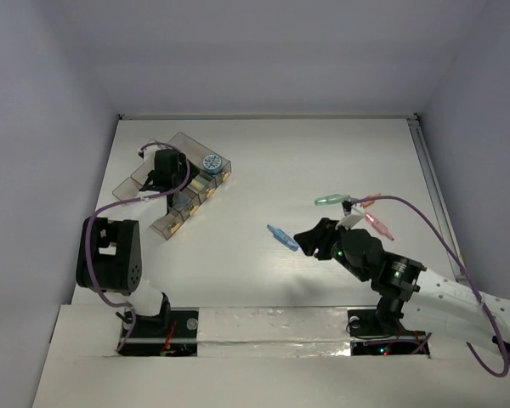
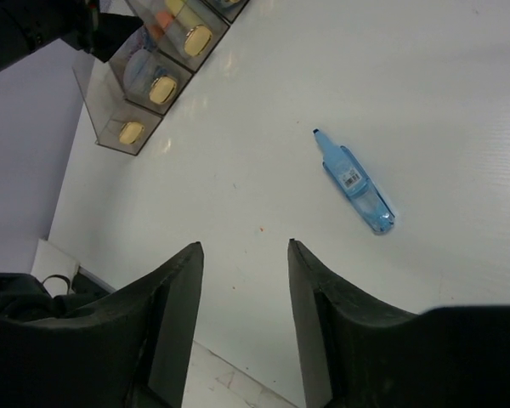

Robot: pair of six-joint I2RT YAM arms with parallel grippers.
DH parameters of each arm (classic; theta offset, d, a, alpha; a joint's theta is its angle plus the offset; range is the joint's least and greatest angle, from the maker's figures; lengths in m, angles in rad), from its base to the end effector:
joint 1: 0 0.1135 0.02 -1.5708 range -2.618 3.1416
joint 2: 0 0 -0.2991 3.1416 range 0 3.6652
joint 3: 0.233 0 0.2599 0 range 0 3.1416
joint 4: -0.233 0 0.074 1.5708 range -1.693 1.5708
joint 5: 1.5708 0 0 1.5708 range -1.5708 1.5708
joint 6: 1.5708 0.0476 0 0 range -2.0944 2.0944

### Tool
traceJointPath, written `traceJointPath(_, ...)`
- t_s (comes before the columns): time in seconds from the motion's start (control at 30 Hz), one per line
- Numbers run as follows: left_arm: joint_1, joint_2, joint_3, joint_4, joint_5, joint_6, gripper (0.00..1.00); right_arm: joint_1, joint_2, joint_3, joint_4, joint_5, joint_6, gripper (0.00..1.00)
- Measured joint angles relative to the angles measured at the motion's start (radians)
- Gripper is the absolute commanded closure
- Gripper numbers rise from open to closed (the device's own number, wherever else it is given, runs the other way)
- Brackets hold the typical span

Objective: Sort the stationery into containers
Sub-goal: Place the pen in the storage box, then pick up the pen from the center of the board.

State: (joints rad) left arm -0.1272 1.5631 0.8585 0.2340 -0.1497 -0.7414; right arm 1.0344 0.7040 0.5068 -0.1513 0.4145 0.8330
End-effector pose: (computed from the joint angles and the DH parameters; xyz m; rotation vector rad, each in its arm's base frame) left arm 0.3552 -0.0383 0.2396 -0.7117 1.9313 -0.3907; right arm 0.0994 0.1297 0.2763 0.0905 1.9836 0.8606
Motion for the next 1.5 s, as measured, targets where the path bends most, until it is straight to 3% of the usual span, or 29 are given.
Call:
traceJointPath(0.2, -0.029, -0.164, -0.062, 0.036, -0.024, 0.011, 0.38, -0.007, 0.067, 0.005, -0.030, 0.042, -0.037, 0.93)
traceJointPath(0.27, -0.084, -0.244, -0.064, 0.052, -0.051, 0.028, 0.39, -0.011, 0.122, 0.022, -0.052, 0.054, -0.052, 0.95)
traceJointPath(0.37, -0.218, -0.345, -0.064, 0.104, -0.079, 0.068, 0.43, -0.026, 0.212, 0.054, -0.072, 0.057, -0.074, 0.90)
traceJointPath(0.47, -0.344, -0.397, -0.075, 0.158, -0.082, 0.100, 0.45, -0.053, 0.308, 0.096, -0.092, 0.048, -0.097, 0.62)
traceJointPath(0.5, -0.378, -0.406, -0.088, 0.177, -0.077, 0.109, 0.45, -0.061, 0.339, 0.109, -0.098, 0.042, -0.108, 0.46)
traceJointPath(0.6, -0.438, -0.412, -0.146, 0.209, -0.055, 0.125, 0.46, -0.100, 0.427, 0.141, -0.111, 0.006, -0.145, 0.34)
traceJointPath(0.7, -0.463, -0.412, -0.215, 0.222, -0.029, 0.133, 0.47, -0.140, 0.513, 0.154, -0.106, -0.056, -0.193, 0.29)
traceJointPath(1.07, -0.490, -0.471, -0.365, 0.304, 0.044, 0.155, 0.48, -0.186, 0.761, 0.247, -0.108, -0.240, -0.394, 0.31)
traceJointPath(1.2, -0.494, -0.502, -0.394, 0.350, 0.068, 0.166, 0.48, -0.187, 0.843, 0.296, -0.108, -0.277, -0.441, 0.42)
traceJointPath(1.3, -0.494, -0.503, -0.406, 0.364, 0.079, 0.176, 0.48, -0.187, 0.880, 0.332, -0.120, -0.285, -0.446, 0.45)
traceJointPath(1.4, -0.494, -0.505, -0.416, 0.370, 0.091, 0.185, 0.49, -0.187, 0.908, 0.363, -0.138, -0.282, -0.448, 0.61)
traceJointPath(1.5, -0.494, -0.507, -0.423, 0.377, 0.098, 0.190, 0.49, -0.191, 0.917, 0.378, -0.156, -0.280, -0.444, 0.68)
